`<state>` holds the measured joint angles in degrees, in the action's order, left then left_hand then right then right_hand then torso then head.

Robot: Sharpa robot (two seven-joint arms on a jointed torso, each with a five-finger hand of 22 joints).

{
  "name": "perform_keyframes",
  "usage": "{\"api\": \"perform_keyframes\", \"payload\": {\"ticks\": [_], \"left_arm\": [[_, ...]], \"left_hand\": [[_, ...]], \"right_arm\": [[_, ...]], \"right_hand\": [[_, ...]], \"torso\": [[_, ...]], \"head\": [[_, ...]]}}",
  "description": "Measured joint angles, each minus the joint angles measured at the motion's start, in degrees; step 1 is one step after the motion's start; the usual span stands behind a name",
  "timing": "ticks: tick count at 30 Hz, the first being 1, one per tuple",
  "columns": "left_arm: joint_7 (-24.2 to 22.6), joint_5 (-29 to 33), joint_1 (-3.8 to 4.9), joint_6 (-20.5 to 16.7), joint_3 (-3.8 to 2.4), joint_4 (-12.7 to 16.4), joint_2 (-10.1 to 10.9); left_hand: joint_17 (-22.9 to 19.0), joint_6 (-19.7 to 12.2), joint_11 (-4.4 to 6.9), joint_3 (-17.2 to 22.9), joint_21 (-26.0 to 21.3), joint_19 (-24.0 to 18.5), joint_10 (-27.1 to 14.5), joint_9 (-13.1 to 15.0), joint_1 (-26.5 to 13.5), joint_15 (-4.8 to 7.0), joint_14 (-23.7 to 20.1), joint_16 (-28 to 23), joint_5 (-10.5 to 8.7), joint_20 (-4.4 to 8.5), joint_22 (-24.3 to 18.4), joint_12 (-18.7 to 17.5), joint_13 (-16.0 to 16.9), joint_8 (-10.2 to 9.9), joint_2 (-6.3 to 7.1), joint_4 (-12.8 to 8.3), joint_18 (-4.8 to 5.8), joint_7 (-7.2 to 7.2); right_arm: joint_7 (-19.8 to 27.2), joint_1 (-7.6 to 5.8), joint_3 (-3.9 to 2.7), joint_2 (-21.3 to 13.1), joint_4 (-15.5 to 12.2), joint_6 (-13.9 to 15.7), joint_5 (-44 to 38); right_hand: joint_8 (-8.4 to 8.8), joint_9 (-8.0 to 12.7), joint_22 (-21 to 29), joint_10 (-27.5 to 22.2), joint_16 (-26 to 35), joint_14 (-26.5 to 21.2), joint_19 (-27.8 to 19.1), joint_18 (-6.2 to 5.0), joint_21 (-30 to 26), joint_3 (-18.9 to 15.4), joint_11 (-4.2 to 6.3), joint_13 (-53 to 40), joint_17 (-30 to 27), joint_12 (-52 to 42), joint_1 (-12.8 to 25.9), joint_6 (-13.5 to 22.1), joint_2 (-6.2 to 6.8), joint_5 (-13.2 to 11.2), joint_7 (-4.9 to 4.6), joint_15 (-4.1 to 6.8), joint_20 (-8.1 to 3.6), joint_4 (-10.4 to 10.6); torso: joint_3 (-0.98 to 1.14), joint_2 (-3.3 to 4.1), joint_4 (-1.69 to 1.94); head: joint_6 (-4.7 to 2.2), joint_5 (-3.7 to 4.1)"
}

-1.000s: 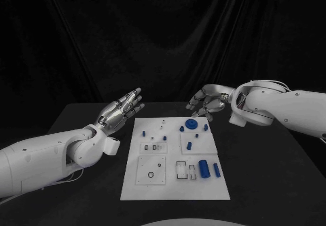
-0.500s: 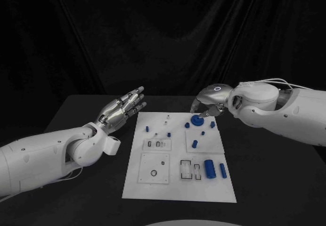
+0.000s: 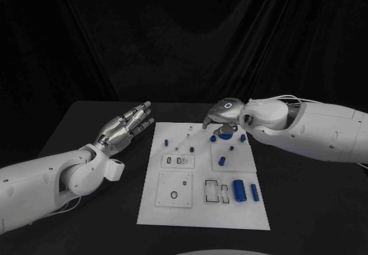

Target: Assemble the parts on the task board

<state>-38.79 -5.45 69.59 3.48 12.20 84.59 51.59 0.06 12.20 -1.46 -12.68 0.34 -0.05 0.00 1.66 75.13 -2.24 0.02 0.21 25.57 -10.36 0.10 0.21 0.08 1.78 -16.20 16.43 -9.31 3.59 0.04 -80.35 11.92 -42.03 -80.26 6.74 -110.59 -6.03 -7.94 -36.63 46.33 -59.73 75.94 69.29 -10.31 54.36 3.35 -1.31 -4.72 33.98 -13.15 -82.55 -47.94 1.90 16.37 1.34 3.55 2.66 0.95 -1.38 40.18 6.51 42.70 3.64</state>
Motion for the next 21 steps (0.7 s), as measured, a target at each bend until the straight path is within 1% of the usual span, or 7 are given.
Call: {"api": "perform_keyframes", "payload": {"ticks": [3,6,9,12,16,19,21], "left_arm": [[0.00,-0.02,0.00,0.17,0.00,-0.05,0.09],[0.00,-0.04,0.00,0.34,0.00,-0.02,0.10],[0.00,-0.07,0.00,0.50,0.00,0.00,0.15],[-0.01,-0.08,0.00,0.63,0.00,0.02,0.19],[-0.01,-0.10,0.00,0.80,-0.01,0.03,0.20],[-0.01,-0.11,0.00,0.89,-0.01,-0.01,0.22],[-0.01,-0.11,0.00,0.97,-0.01,-0.05,0.24]], "left_hand": [[0.01,0.00,0.00,0.00,0.00,0.00,0.00,0.00,0.00,0.00,0.00,0.00,0.21,0.00,-0.02,0.00,0.00,0.15,0.00,0.00,0.00,0.00],[0.01,0.00,0.00,0.00,0.00,0.00,0.00,0.00,0.00,0.00,0.00,0.00,0.23,0.00,-0.03,0.00,0.01,0.22,0.00,0.00,0.00,0.00],[0.02,0.46,0.00,0.00,0.00,0.00,0.00,0.06,0.00,0.00,0.00,0.00,0.23,0.00,-0.05,0.00,0.01,0.22,0.00,0.00,0.00,0.02],[0.02,0.68,0.00,0.00,0.00,0.00,0.00,0.11,0.00,0.00,0.00,0.00,0.23,0.00,-0.05,0.00,0.01,0.22,0.00,0.00,0.00,0.22],[0.03,0.73,0.01,0.00,0.00,0.00,0.00,0.11,0.00,0.00,0.00,0.00,0.23,0.00,-0.05,0.00,0.02,0.22,0.00,0.00,0.00,0.30],[0.03,0.73,0.01,0.00,0.00,0.00,0.00,0.11,0.00,0.00,0.00,0.00,0.22,0.00,-0.04,0.00,0.00,0.22,0.00,0.00,0.00,0.30],[0.03,0.73,0.01,0.00,0.00,0.00,0.00,0.11,0.00,0.00,0.00,0.00,0.22,0.00,-0.04,0.00,0.00,0.22,0.00,0.00,0.00,0.30]], "right_arm": [[0.10,0.79,0.00,0.79,1.16,0.45,-0.49],[0.20,1.42,0.01,1.18,2.07,0.68,-0.80],[0.34,1.87,0.01,1.57,2.84,0.77,-1.04],[0.48,2.05,0.01,1.82,3.28,0.77,-1.20],[0.62,2.23,0.01,1.83,3.43,0.77,-1.34],[0.72,2.25,0.00,1.64,3.32,0.77,-1.41],[0.78,2.26,-0.01,1.33,3.03,0.79,-1.46]], "right_hand": [[0.00,-0.12,0.00,0.00,0.00,0.00,-0.14,0.01,0.00,0.17,0.00,-0.14,-0.07,-0.23,0.30,0.06,0.30,0.00,0.06,0.00,-0.14,0.17],[0.00,-0.19,0.00,-0.42,0.00,0.00,-0.40,0.01,0.00,0.17,0.00,-0.22,-0.08,-0.66,0.30,0.06,0.30,0.00,0.06,0.00,0.00,0.17],[0.00,-0.39,-0.24,-0.41,0.00,0.00,-0.40,0.01,0.00,0.62,0.00,-0.43,-0.04,-0.87,0.30,0.06,0.30,0.01,0.06,0.00,0.00,0.16],[0.00,-0.85,-0.81,-0.41,0.00,0.00,-0.41,0.01,0.00,1.19,0.00,-0.99,0.15,-2.10,0.60,-0.07,0.60,0.69,-0.07,0.00,0.00,0.08],[0.00,-1.12,-1.34,-0.41,0.00,0.00,-0.40,0.01,0.37,1.33,0.00,-1.36,0.43,-2.79,0.85,-0.15,0.84,0.70,-0.15,0.00,0.00,0.22],[0.00,-1.39,-1.79,-0.72,0.00,0.00,-0.40,0.01,0.58,1.67,-0.31,-1.73,0.66,-3.46,1.76,-0.15,1.70,0.73,-0.15,0.00,0.00,0.57],[0.00,-1.59,-2.12,-1.13,-0.26,0.00,-0.40,0.01,0.67,1.78,-0.30,-2.01,0.86,-3.95,2.62,-0.15,1.49,0.92,-0.15,0.00,0.00,0.91]], "torso": [[-0.07,0.28,0.41],[-0.14,0.34,0.62],[-0.25,0.34,0.65],[-0.31,0.26,0.60],[-0.40,0.04,0.59],[-0.47,-0.09,0.65],[-0.52,-0.16,0.66]], "head": [[-0.08,0.19],[0.17,0.10],[0.51,-0.09],[0.79,-0.31],[1.14,-0.36],[1.35,-0.31],[1.45,-0.28]]}}
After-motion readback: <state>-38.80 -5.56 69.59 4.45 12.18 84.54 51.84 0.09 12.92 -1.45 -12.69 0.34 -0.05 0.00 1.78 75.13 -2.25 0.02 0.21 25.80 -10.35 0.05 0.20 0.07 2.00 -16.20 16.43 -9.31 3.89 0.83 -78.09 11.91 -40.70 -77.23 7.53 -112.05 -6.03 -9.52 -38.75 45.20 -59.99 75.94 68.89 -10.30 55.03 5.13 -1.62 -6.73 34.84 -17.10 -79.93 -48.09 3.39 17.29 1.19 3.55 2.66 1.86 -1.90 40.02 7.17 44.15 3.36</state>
